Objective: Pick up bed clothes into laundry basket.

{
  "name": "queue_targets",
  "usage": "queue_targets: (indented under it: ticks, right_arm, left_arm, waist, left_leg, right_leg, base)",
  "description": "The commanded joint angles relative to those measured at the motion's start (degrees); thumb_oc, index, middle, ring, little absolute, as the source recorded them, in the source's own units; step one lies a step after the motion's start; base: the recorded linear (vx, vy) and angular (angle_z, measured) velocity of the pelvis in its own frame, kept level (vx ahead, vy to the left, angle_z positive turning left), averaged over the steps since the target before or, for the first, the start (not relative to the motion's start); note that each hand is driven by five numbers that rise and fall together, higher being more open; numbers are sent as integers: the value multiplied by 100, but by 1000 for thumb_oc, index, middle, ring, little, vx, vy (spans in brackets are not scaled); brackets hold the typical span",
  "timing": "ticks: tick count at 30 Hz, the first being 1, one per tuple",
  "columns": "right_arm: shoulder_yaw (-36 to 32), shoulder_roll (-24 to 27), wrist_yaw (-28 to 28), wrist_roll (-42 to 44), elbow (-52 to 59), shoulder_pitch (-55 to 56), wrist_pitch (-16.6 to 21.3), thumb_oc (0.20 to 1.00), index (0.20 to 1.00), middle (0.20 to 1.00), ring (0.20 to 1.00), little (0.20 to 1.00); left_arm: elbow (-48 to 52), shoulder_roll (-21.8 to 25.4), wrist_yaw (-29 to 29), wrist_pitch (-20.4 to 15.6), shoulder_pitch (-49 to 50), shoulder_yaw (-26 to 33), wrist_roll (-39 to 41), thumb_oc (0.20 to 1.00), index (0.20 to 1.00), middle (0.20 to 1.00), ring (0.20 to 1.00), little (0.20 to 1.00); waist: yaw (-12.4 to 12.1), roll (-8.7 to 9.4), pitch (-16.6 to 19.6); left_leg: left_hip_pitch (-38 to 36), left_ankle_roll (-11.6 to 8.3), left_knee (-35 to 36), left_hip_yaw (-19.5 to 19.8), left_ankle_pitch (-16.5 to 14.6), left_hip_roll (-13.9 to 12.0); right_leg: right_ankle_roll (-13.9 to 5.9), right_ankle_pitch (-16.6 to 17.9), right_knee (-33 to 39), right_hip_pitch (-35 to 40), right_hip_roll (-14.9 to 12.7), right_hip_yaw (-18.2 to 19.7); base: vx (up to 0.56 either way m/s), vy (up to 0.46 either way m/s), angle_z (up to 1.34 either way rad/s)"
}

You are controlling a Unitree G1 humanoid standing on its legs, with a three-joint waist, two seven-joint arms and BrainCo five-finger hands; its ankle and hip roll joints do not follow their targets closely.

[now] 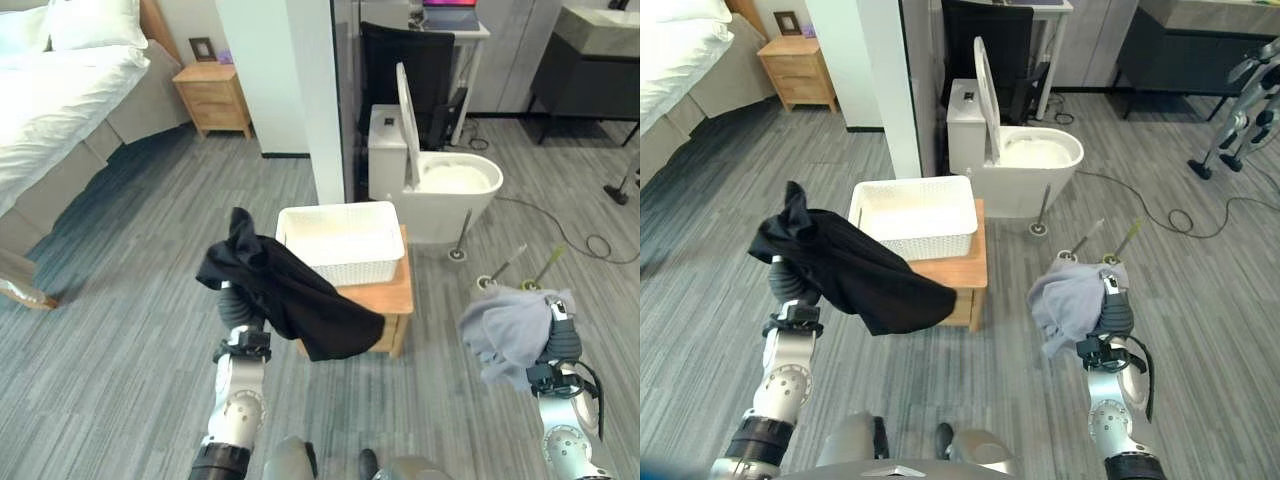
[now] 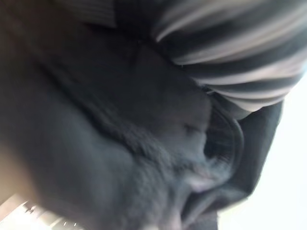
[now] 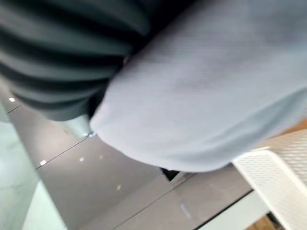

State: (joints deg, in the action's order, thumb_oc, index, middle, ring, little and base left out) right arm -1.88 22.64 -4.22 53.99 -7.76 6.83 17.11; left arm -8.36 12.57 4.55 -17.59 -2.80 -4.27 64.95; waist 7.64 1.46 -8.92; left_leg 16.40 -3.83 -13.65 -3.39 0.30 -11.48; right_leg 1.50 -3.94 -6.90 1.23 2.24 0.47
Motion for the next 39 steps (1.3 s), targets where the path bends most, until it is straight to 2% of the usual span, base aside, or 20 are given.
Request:
queue_targets:
  ticks: [1, 2, 5, 12, 15, 16, 18, 19, 21, 24, 25, 28, 32, 33, 34, 37, 39]
  right_arm:
    - [-16, 191, -132, -64, 356, -143, 338, 200, 200, 200, 200, 200]
    - [-31, 164, -145, -44, 385, -120, 345, 200, 200, 200, 200, 200]
    - [-37, 114, -173, -164, 407, -118, 315, 200, 200, 200, 200, 200]
    - [-53, -126, -134, -410, 364, -40, 225, 200, 200, 200, 200, 200]
    - [-90, -140, -141, -563, 383, -64, 225, 200, 200, 200, 200, 200]
    - [-90, -141, -140, -564, 383, -67, 225, 200, 200, 200, 200, 200]
    - [-120, -73, -124, -629, 368, -166, 254, 200, 200, 200, 200, 200]
    - [-146, -53, -105, -693, 370, -176, 270, 200, 200, 200, 200, 200]
    - [-241, 45, -49, -739, 306, -234, 290, 200, 200, 200, 200, 200]
    - [-284, 139, -64, -647, 198, -370, 384, 200, 200, 200, 200, 200]
    - [-270, 180, -83, -637, 248, -379, 364, 200, 200, 200, 200, 200]
    - [-118, 382, -122, -508, 189, -668, 340, 200, 200, 200, 200, 200]
    - [322, 600, -216, -443, 204, -944, 211, 200, 200, 200, 200, 200]
    - [312, 588, -218, -441, 197, -955, 213, 200, 200, 200, 200, 200]
    - [724, 537, -324, -285, 272, -1083, 150, 200, 200, 200, 200, 200]
    - [879, 502, -387, -254, 345, -1045, 80, 200, 200, 200, 200, 200]
    - [1115, 502, -502, -181, 355, -1030, -16, 200, 200, 200, 200, 200]
  left_arm:
    - [523, 262, 139, -473, -435, 160, -120, 200, 200, 200, 200, 200]
    - [543, 253, 160, -490, -419, 202, -94, 200, 200, 200, 200, 200]
    - [506, 262, 153, -525, -416, 345, -132, 200, 200, 200, 200, 200]
    - [628, 443, -19, -699, -261, 782, -311, 200, 200, 200, 200, 200]
    - [746, 781, -139, -782, -395, 914, -623, 200, 200, 200, 200, 200]
    - [745, 783, -140, -782, -399, 915, -623, 200, 200, 200, 200, 200]
    - [736, 1134, -137, -819, -715, 854, -724, 200, 200, 200, 200, 200]
    - [732, 1301, -142, -835, -857, 828, -838, 200, 200, 200, 200, 200]
    - [740, 1607, -76, -855, -1173, 730, -923, 200, 200, 200, 200, 200]
    - [530, 1993, -165, -1001, -1704, 533, -969, 200, 200, 200, 200, 200]
    - [515, 2160, -93, -954, -1829, 474, -945, 200, 200, 200, 200, 200]
    - [272, 2440, -322, -1030, -2229, 470, -1080, 200, 200, 200, 200, 200]
    - [-937, 3157, -242, -752, -3233, -197, -874, 200, 200, 200, 200, 200]
    - [-979, 3169, -224, -760, -3283, -226, -856, 200, 200, 200, 200, 200]
    - [-1879, 3427, -213, -556, -3873, -510, -705, 200, 200, 200, 200, 200]
    - [-2373, 3505, -151, -420, -4148, -658, -663, 200, 200, 200, 200, 200]
    - [-3109, 3683, -114, -248, -4587, -917, -839, 200, 200, 200, 200, 200]
  waist:
    - [-123, -17, 108]
    - [-106, -57, 134]
    - [-52, -133, 223]
    - [-103, -207, 408]
    - [-105, -239, 312]
    - [-111, -236, 310]
    - [-15, -250, 205]
    - [12, -274, 198]
    - [76, -307, 266]
    - [137, -308, 304]
    - [145, -294, 355]
    - [62, -268, 491]
    - [79, -334, 595]
    - [81, -323, 584]
    - [110, -387, 590]
    - [141, -414, 591]
    - [234, -478, 548]
  left_leg:
    - [-1048, -148, 860, 138, 502, 561]
    - [-1213, -137, 969, 61, 416, 561]
    - [-1509, -88, 1339, -43, 376, 603]
    - [-1926, 216, 1743, -401, 117, 838]
    - [-2046, 370, 1833, -460, 15, 916]
    - [-2045, 371, 1832, -466, 14, 918]
    - [-2078, 399, 1852, -371, 32, 951]
    - [-2084, 397, 1861, -320, 13, 951]
    - [-2094, 386, 1865, -199, -45, 1013]
    - [-2036, 371, 1865, -8, -79, 1102]
    - [-1999, 373, 1865, 150, -31, 1155]
    - [-1992, 337, 1865, 107, -50, 1152]
    - [-2001, 276, 1865, 155, -14, 1086]
    - [-2000, 274, 1865, 166, -13, 1085]
    - [-1994, 226, 1865, 165, 18, 1028]
    - [-2001, 204, 1865, 147, 22, 1009]
    - [-1971, 168, 1865, 96, 51, 963]
  right_leg:
    - [-304, 270, 849, 92, -376, 608]
    - [-326, 183, 825, 116, -373, 621]
    - [-362, 210, 870, 158, -439, 634]
    - [-673, 239, 814, 103, -769, 763]
    - [-926, 268, -164, -388, -805, 903]
    - [-928, 257, -188, -403, -804, 911]
    - [-1051, 400, -664, -602, -720, 1116]
    - [-1047, 336, -721, -649, -683, 1224]
    - [-988, 259, -381, -614, -631, 1434]
    - [-967, 494, 362, -807, -589, 1606]
    - [-927, 474, 467, -685, -598, 1714]
    - [-908, 562, 801, -462, -684, 1678]
    - [-853, 541, 1049, -208, -681, 1587]
    - [-851, 542, 1054, -203, -682, 1575]
    - [-833, 550, 1107, -151, -659, 1522]
    - [-829, 545, 1128, -125, -639, 1528]
    - [-832, 550, 1128, -166, -604, 1543]
  base:
    - [168, 93, -22]
    - [175, 112, -38]
    - [152, 136, -24]
    - [77, 170, -16]
    - [-14, 172, -9]
    - [-36, 89, -4]
    - [-40, 88, 4]
    - [-15, 68, 22]
    - [19, 53, 40]
    - [3, 0, 17]
    - [15, -21, 11]
    - [57, -50, 47]
    - [30, -66, 5]
    - [17, -93, 14]
    - [26, -77, 15]
    - [21, -42, 4]
    - [21, -38, -2]
